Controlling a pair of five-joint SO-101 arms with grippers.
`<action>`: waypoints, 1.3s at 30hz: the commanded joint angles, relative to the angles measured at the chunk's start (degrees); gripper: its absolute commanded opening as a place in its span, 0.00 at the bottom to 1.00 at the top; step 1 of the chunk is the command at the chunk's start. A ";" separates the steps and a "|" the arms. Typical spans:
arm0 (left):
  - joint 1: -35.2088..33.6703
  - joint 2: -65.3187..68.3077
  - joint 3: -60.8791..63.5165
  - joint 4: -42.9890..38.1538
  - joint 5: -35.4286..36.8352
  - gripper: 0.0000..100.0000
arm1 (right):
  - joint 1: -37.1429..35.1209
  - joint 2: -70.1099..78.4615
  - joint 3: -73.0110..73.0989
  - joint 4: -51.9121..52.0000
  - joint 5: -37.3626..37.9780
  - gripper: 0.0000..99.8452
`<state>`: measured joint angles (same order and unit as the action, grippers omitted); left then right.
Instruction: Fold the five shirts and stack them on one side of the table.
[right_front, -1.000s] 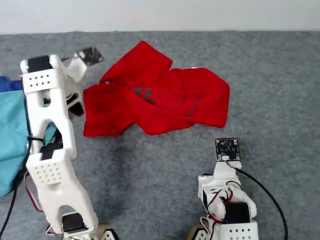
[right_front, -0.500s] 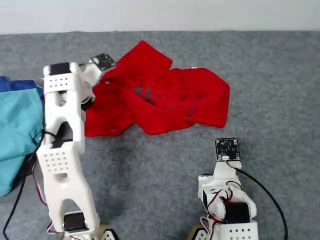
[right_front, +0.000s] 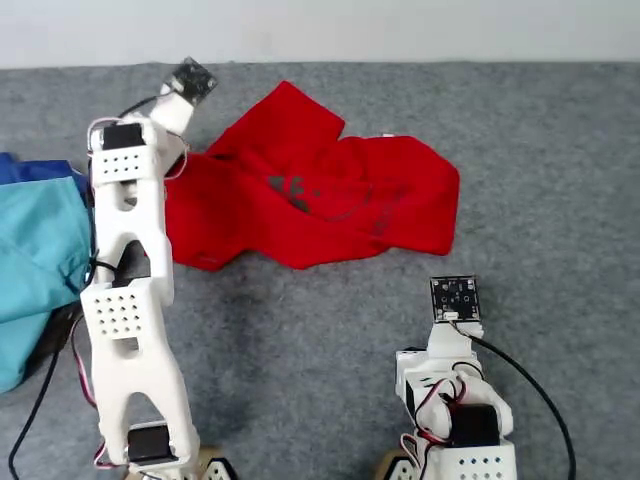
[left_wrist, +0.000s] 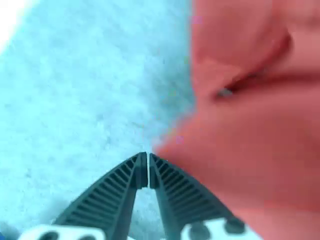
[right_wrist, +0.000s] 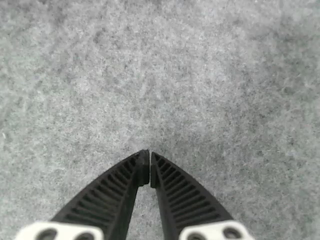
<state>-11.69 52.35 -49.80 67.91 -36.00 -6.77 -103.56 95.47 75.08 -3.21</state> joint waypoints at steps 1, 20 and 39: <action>0.79 -1.32 -4.79 1.41 0.97 0.02 | -0.13 -0.22 0.97 -0.40 -0.26 0.01; -7.38 -3.08 -12.09 32.79 -14.15 0.02 | -0.13 -0.22 0.97 -0.40 -0.26 0.01; -8.62 -9.49 10.42 32.62 -19.16 0.20 | -0.13 -0.22 0.97 -0.40 -0.26 0.01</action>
<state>-20.40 47.16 -39.52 99.12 -54.37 -6.77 -103.56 95.47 75.08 -3.21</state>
